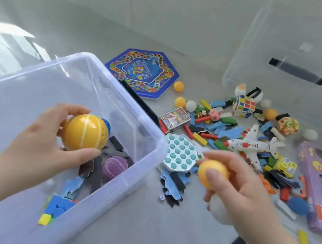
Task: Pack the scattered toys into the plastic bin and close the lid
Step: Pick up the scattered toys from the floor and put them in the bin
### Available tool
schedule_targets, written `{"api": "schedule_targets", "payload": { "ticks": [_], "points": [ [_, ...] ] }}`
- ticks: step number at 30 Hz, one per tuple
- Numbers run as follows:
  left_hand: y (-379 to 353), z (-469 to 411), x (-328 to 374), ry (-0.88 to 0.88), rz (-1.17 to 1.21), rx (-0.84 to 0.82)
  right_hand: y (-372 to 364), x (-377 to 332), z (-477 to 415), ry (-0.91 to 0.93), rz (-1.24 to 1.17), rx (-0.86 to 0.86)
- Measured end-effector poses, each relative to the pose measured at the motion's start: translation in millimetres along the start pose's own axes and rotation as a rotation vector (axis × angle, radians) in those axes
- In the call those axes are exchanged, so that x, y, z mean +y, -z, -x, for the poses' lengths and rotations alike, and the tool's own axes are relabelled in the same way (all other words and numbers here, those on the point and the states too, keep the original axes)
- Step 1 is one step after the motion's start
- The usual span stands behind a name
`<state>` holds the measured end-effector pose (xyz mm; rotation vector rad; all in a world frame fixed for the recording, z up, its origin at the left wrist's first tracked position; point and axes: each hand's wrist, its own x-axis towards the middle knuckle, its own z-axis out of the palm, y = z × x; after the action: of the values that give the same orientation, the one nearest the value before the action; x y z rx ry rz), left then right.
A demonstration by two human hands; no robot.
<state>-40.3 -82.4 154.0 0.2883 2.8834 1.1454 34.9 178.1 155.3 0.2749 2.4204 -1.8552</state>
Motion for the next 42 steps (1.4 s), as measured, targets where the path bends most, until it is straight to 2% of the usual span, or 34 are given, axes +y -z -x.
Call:
{"api": "schedule_targets", "payload": {
  "ticks": [2,4,6,10,13,16,20,22,24,26,28,30,32,34,36,39,42],
  "points": [
    [-7,1,-20,0.017,-0.031,-0.05,-23,-35,-13,0.089,-0.143,-0.036],
    [-22,-1,-41,0.136,-0.089,-0.152,-54,-59,-32,0.162,-0.189,-0.075],
    [-35,-1,-68,0.201,-0.192,-0.249,-93,-67,-53,0.184,-0.025,-0.161],
    [-38,12,-110,0.288,-0.307,-0.313,-161,-50,-82,0.0,0.504,-0.434],
    [-36,14,-128,0.302,-0.33,-0.345,-172,-41,-89,-0.092,0.744,-0.55],
    [-34,6,-132,0.293,-0.255,-0.318,-170,-39,-92,-0.123,0.909,-0.63],
    [-27,-5,-115,0.204,-0.146,-0.151,-168,-46,-84,-0.017,0.838,-0.504],
    [-20,-6,-99,0.16,-0.089,-0.098,-155,-51,-67,0.143,0.753,-0.495],
    [-11,0,-75,0.134,0.032,-0.101,-130,-50,-44,0.39,0.656,-0.463],
    [-6,9,-47,0.078,0.215,-0.105,-93,-37,-29,0.609,0.651,-0.263],
    [-6,18,-17,0.002,0.306,-0.157,-51,-12,-15,0.633,0.647,-0.061],
    [-13,25,8,-0.139,0.245,-0.207,-18,13,-2,0.507,0.566,0.087],
    [-26,29,33,-0.367,0.082,-0.234,9,44,8,0.298,0.477,0.232],
    [-41,31,55,-0.59,-0.073,-0.287,32,89,15,0.067,0.541,0.321],
    [-61,34,70,-0.756,-0.2,-0.355,53,134,23,-0.212,0.658,0.324],
    [-102,39,88,-0.802,-0.299,-0.547,73,175,40,-0.555,0.726,0.245],
    [-151,41,97,-0.692,-0.432,-0.723,75,192,47,-0.66,0.78,0.156]
  ]
}}
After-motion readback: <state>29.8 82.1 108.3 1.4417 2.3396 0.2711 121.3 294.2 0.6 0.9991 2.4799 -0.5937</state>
